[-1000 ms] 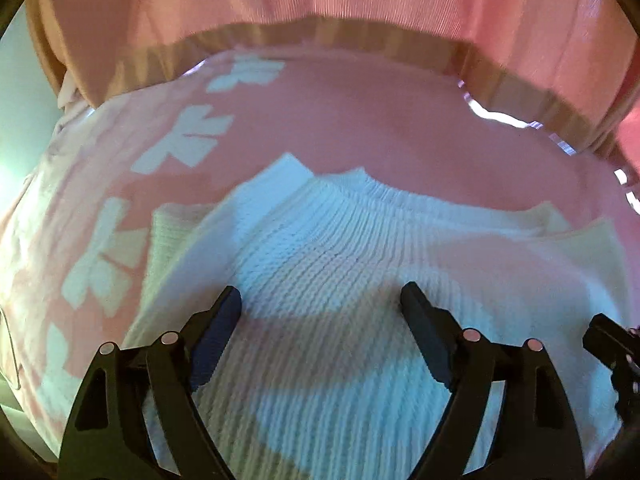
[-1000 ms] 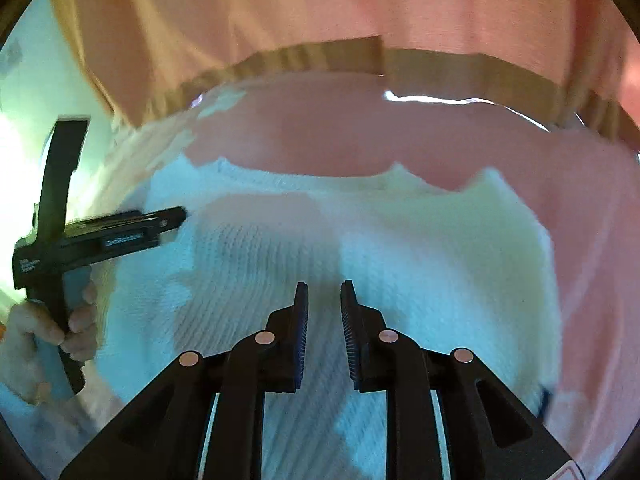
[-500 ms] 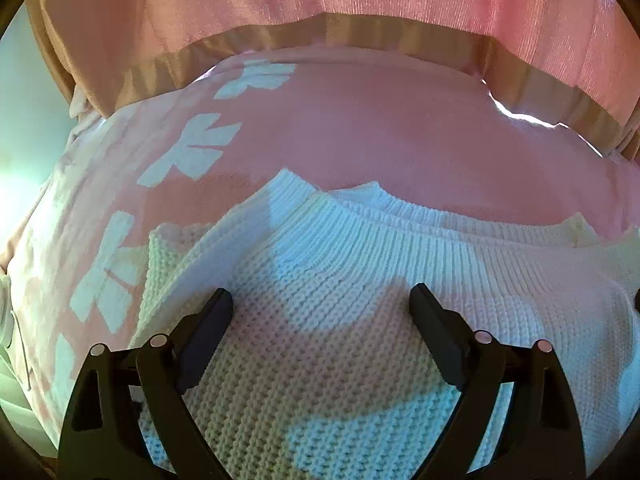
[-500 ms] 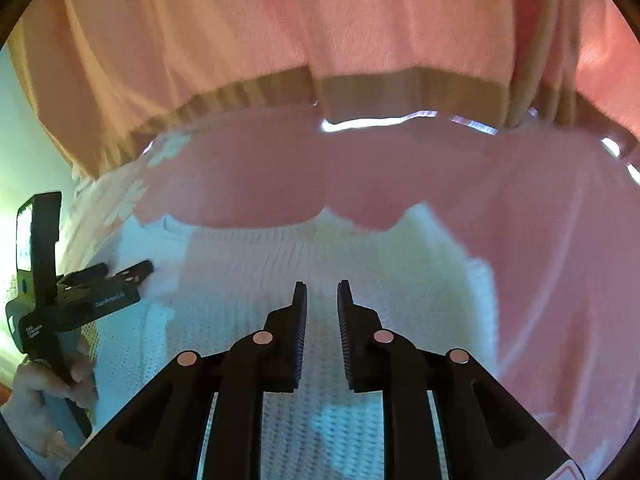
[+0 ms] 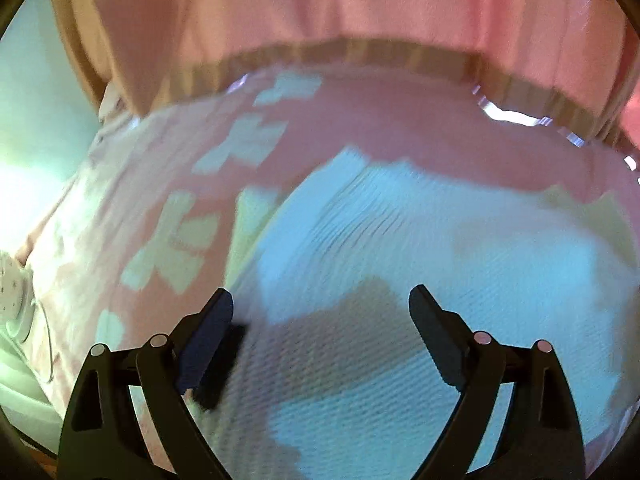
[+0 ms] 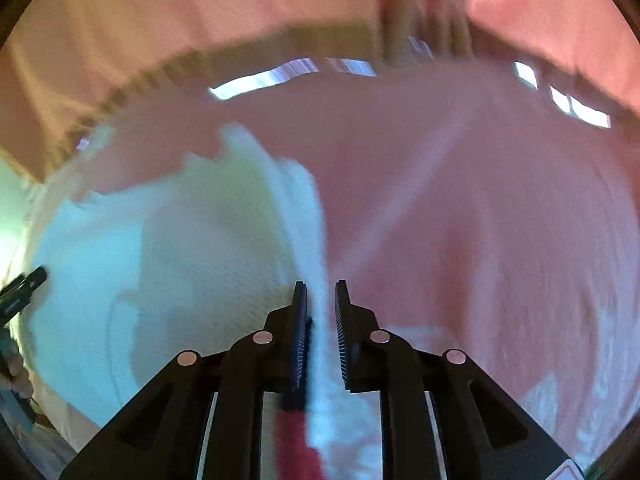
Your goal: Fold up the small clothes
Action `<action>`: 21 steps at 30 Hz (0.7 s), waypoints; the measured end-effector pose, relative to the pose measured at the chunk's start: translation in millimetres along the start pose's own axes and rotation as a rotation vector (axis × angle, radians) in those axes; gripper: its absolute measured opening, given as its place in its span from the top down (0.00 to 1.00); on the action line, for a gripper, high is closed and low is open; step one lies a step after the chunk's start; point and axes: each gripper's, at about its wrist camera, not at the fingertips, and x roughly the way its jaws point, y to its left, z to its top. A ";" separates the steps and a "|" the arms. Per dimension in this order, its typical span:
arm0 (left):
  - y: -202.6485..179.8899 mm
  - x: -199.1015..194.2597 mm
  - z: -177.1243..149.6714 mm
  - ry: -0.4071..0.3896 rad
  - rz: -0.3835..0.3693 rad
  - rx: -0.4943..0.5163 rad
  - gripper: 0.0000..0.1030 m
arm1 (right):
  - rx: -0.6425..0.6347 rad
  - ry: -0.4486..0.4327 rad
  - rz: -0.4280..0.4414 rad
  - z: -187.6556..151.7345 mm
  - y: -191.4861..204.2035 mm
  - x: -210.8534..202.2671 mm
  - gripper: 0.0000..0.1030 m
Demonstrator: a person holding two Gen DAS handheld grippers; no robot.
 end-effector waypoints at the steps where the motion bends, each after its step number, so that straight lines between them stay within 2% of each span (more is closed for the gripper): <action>1: 3.6 6.1 -2.3 0.019 0.001 -0.004 0.14 | 0.022 0.003 -0.011 -0.1 -5.7 -0.9 0.86; 2: 6.7 8.7 -3.5 0.018 0.007 -0.012 0.14 | 0.030 -0.008 -0.007 -1.7 -9.8 -6.3 0.82; 4: 10.1 3.0 -1.7 -0.003 0.012 -0.028 0.15 | 0.022 -0.079 0.037 1.2 -6.3 -23.8 0.82; 5: 12.0 -1.3 0.8 -0.012 -0.001 -0.043 0.15 | 0.008 -0.115 0.053 3.2 -3.3 -31.8 0.76; 6: 13.7 -5.4 4.7 -0.024 -0.022 -0.062 0.15 | -0.011 -0.163 0.062 7.6 2.2 -39.8 0.63; 8: 16.7 -11.2 19.0 -0.050 -0.070 -0.106 0.14 | -0.039 -0.203 0.064 17.0 14.2 -39.5 0.51; 12: 19.7 3.5 48.5 -0.051 -0.100 -0.160 0.10 | -0.105 -0.181 0.080 42.4 38.9 -13.8 0.50; 16: 21.6 48.4 61.9 0.051 -0.140 -0.215 0.12 | -0.155 -0.115 0.047 53.3 57.5 20.5 0.50; 17: 22.8 56.4 61.9 0.065 -0.135 -0.234 0.15 | -0.164 -0.109 0.034 56.4 61.5 26.8 0.50; 18: 21.5 62.2 62.4 0.058 -0.097 -0.241 0.22 | -0.180 -0.105 0.026 59.5 65.0 32.9 0.54; 19: 19.6 61.6 62.1 0.042 -0.063 -0.230 0.36 | -0.186 -0.111 0.029 59.5 67.9 33.9 0.86; 20: 16.1 59.4 63.3 0.027 -0.031 -0.206 0.46 | -0.182 -0.108 0.054 61.7 68.3 33.7 0.93; 21: 14.1 54.5 65.3 0.009 -0.015 -0.182 0.71 | -0.147 -0.129 0.113 65.4 66.0 25.7 0.93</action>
